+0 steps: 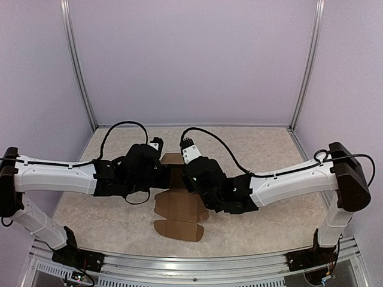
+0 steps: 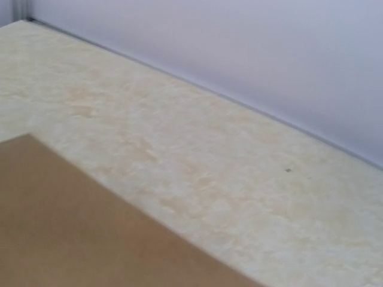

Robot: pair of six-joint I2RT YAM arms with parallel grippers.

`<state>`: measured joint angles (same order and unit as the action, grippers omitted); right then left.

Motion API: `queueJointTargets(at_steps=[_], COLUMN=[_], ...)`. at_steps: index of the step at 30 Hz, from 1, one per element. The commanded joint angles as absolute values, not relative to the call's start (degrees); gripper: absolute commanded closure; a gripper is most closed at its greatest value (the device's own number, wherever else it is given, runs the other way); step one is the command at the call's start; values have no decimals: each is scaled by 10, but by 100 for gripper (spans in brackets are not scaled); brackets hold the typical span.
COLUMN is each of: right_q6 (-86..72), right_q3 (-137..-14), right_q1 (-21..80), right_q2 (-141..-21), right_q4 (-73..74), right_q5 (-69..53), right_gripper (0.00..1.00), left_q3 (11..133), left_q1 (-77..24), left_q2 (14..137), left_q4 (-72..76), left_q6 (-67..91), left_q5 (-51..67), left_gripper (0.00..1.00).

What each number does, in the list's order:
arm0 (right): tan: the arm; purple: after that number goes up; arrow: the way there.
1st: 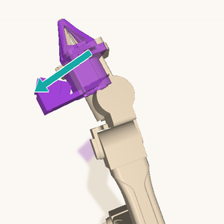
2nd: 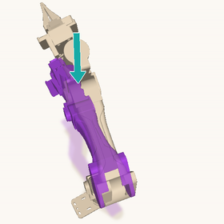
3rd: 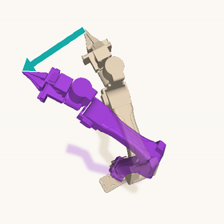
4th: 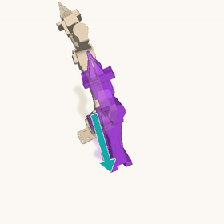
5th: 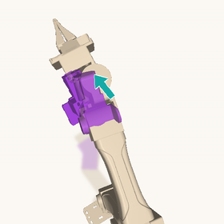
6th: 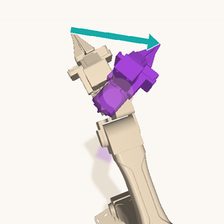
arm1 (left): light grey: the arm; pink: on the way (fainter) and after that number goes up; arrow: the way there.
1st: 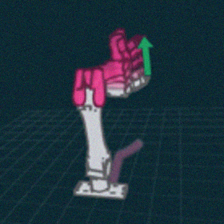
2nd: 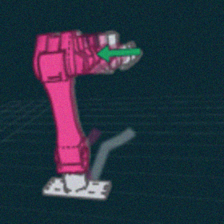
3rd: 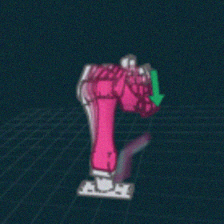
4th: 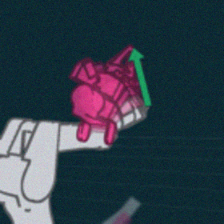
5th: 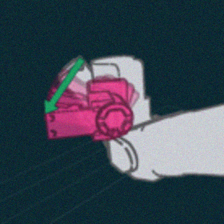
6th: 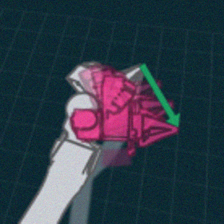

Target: Fold the paper box

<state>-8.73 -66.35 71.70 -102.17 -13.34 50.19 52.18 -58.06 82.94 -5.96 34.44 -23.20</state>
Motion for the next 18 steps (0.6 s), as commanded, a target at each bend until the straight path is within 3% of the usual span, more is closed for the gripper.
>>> queueJointTargets(at_steps=[1,2,5,12,18], right_q6=[-39,-37,-37,-49,-51], right_q3=[-691,-694,-702,-716,-724], right_q1=[747,749,753,756,756], right_q2=[-1050,-1053,-1062,-1072,-1082], right_q4=[-156,-156,-153,-144,-131], right_q5=[521,523,529,532,544], right_gripper=[71,75,100,100,100], left_q3=[544,545,547,555,557], left_q1=[-589,-589,-590,-590,-590], left_q2=[819,819,819,827,835], left_q4=[-48,-50,-51,-55,-58], left_q6=[350,351,352,356,361], left_q5=[-223,-224,-224,-221,-221], left_gripper=[100,100,100,100,85])
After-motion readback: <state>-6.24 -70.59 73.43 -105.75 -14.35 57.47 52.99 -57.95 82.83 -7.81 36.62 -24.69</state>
